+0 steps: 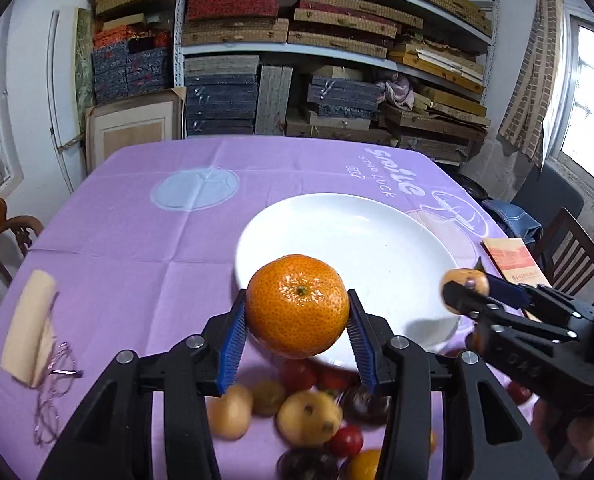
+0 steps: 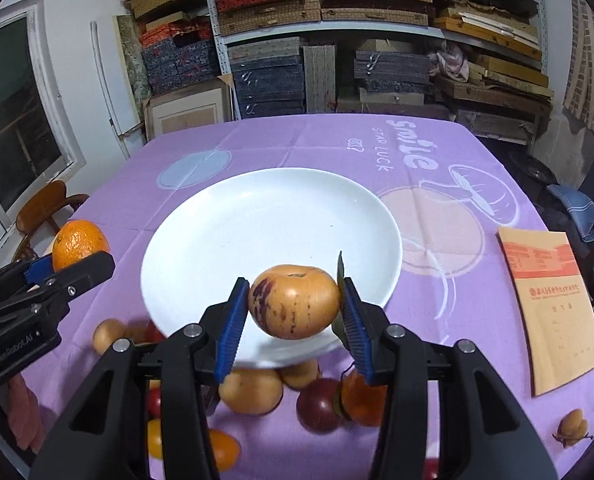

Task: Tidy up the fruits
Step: 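Carry the tangerine to the plate with the left gripper while the right places a pear, then grasp the red apple with the right gripper while the left grasps a yellow pear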

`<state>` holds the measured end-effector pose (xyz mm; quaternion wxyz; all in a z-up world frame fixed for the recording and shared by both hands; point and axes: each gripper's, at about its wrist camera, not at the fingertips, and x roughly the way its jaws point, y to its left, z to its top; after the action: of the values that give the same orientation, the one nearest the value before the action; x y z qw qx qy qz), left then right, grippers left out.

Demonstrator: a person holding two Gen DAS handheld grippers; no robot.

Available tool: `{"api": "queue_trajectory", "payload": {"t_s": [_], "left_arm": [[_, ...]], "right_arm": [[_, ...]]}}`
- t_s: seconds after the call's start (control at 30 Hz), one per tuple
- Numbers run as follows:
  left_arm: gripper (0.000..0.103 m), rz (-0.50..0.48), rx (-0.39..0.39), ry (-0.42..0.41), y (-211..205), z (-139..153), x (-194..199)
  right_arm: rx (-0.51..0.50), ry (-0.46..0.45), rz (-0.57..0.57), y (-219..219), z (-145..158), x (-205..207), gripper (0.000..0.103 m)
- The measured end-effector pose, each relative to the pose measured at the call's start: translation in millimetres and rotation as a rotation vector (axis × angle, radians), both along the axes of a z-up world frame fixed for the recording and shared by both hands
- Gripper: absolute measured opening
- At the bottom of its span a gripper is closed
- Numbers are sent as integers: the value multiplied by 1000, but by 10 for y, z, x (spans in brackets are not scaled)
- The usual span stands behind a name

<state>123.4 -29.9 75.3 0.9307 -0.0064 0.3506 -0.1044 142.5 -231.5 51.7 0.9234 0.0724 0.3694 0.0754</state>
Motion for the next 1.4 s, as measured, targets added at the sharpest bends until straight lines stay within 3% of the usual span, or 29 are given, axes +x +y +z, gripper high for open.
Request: {"api": "queue_trajectory", "payload": {"t_s": [0.17, 0.37, 0.63, 0.83, 0.87, 0.9, 0.97, 1.2, 1.4], "left_arm": [[48, 8, -5, 75, -123, -263, 294], [48, 5, 11, 104, -174, -417, 398], [48, 14, 12, 90, -118, -415, 363], [48, 18, 7, 70, -80, -387, 309], [50, 19, 7, 52, -72, -362, 288], [61, 18, 12, 30, -70, -329, 261], [70, 18, 30, -16, -87, -257, 202], [70, 10, 40, -13, -111, -205, 164], [71, 57, 70, -26, 254, -181, -164]], "right_arm": [[101, 28, -1, -181, -90, 195, 46], [190, 42, 25, -350, -44, 201, 47], [92, 6, 3, -279, -6, 130, 50], [11, -91, -46, -307, 193, -188, 53], [6, -100, -51, -321, 201, -251, 62], [2, -112, -61, -340, 203, -331, 65], [0, -129, -81, -389, 195, -472, 70], [47, -159, -107, -552, 172, -784, 70], [25, -169, -185, -823, 35, -1059, 70]]}}
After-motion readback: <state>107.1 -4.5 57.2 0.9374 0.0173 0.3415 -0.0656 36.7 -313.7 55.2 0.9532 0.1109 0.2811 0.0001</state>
